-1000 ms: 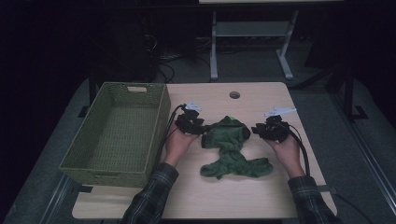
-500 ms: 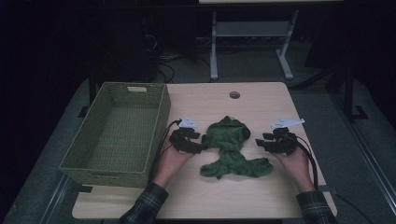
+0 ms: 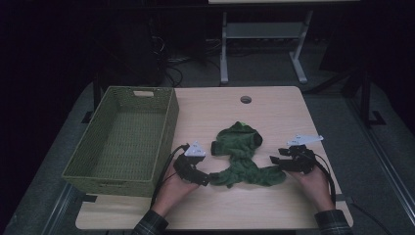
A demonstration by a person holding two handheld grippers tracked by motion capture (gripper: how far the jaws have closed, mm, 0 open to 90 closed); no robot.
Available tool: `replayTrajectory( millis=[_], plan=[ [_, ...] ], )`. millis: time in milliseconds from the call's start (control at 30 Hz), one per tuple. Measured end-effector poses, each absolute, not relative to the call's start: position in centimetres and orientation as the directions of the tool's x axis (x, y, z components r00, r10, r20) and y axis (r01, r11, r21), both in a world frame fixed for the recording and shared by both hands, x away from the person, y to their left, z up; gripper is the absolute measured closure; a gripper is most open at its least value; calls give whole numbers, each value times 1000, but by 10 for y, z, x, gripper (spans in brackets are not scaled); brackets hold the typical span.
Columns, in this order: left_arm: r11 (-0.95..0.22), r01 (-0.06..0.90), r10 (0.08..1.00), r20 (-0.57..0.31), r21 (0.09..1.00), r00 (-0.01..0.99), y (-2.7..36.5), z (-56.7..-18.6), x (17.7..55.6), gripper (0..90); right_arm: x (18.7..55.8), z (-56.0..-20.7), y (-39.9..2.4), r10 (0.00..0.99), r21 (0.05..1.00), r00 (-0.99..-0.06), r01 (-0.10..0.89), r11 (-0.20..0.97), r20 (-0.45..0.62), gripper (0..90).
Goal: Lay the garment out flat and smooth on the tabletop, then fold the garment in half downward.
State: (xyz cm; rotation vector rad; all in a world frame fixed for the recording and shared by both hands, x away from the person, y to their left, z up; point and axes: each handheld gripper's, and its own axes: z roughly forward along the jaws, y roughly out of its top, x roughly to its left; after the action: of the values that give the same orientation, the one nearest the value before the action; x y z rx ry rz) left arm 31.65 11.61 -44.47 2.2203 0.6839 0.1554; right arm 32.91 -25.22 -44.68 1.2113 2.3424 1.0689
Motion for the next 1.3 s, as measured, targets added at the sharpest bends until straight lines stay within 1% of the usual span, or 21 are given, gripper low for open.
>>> replayTrajectory(
  millis=[300, 567, 700, 800, 1033, 1300],
  plan=[
    [-588, 414, 522, -66, 695, 851, 130, -459, 289, 133, 316, -440, -250, 770, 744, -628, 567, 354, 112, 495],
    [-596, 417, 533, -51, 686, 845, 136, -471, 282, 132, 309, -432, -236, 741, 762, -663, 533, 367, 107, 481],
    [-587, 407, 541, -35, 700, 841, 137, -474, 279, 132, 305, -428, -224, 716, 765, -691, 512, 391, 97, 481],
    [-600, 373, 528, 0, 708, 849, 138, -476, 277, 132, 301, -424, -212, 688, 773, -719, 489, 406, 94, 484],
    [-598, 358, 516, 2, 717, 857, 140, -477, 278, 125, 295, -423, -187, 637, 773, -766, 452, 446, 80, 494],
    [-602, 349, 503, 2, 718, 864, 140, -477, 277, 134, 292, -419, -155, 554, 786, -825, 414, 460, 111, 558]
  ],
)
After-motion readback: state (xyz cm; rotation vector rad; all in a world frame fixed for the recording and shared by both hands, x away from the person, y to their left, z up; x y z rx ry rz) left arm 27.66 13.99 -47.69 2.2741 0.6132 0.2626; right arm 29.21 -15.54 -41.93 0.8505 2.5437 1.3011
